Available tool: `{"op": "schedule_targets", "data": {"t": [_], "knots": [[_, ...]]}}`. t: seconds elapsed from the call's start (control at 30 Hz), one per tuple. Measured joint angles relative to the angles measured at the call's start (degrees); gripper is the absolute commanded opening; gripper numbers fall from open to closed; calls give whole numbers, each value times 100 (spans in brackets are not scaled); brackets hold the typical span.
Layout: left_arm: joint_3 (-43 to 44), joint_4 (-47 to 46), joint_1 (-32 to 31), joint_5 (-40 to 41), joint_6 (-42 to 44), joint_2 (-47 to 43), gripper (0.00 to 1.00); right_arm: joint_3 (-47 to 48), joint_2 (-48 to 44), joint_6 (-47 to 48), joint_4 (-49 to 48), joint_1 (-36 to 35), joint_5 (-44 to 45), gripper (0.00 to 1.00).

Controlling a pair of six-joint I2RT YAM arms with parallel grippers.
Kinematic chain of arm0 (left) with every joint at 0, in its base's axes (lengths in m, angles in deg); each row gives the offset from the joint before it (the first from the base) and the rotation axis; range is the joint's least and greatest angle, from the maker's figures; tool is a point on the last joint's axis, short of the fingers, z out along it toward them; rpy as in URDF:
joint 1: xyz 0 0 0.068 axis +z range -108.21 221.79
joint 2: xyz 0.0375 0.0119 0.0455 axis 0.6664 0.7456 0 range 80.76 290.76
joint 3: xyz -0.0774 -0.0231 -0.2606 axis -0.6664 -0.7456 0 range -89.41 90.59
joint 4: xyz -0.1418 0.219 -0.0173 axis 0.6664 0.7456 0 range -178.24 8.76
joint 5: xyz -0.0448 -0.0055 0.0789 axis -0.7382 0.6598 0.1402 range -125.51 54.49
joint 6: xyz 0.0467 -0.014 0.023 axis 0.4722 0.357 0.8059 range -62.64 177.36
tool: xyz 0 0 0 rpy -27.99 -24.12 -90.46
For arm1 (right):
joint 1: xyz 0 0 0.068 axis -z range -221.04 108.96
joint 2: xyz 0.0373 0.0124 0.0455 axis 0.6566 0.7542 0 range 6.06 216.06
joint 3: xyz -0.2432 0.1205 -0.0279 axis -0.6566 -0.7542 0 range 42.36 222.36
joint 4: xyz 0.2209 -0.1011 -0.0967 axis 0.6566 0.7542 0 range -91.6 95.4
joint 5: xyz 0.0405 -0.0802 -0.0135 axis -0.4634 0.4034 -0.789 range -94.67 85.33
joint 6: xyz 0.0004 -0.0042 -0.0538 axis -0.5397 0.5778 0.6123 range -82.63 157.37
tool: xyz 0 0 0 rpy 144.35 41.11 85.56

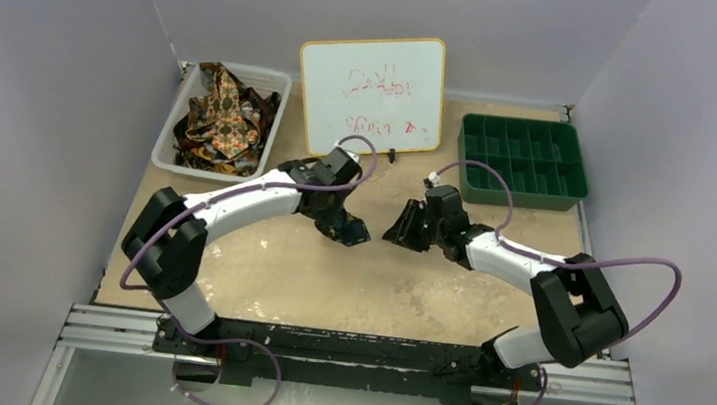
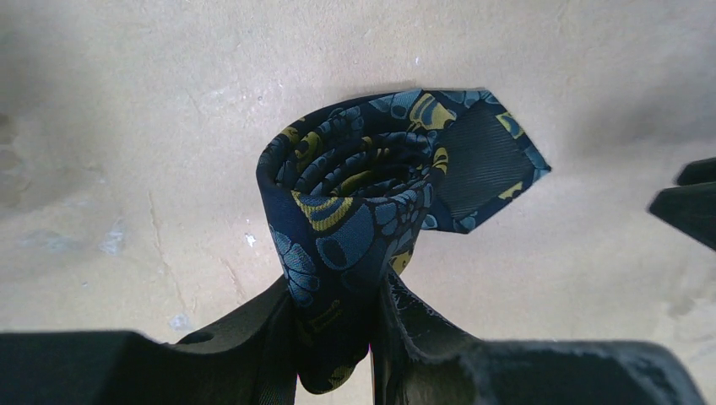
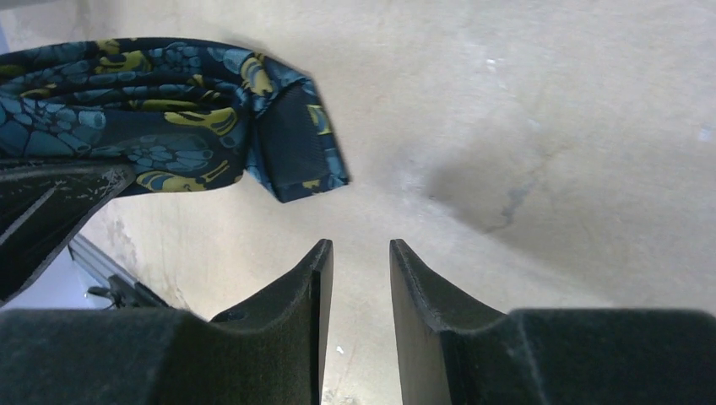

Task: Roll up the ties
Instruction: Roll the tie at the center of the board.

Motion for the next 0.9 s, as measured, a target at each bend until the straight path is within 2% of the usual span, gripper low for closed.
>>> {"op": "schedule_targets", "data": {"t": [0.43,0.5,0.67,0.9], "knots": [[1172,929,-1215,2140,-623,1145,27,-400,-323,-223,-125,310,61,35],[1283,1075,-1373,2358,-787,1244,27,-474,-323,-240,-164,332,35,35],[1451,1307,-1668,2680,-1056,1386,27,-704,-293,-269,-514,385,-356,28],[1899,1685,-1923,3075,-1410,1751,28,-798,20,-413,-990,387,-870,27]]}}
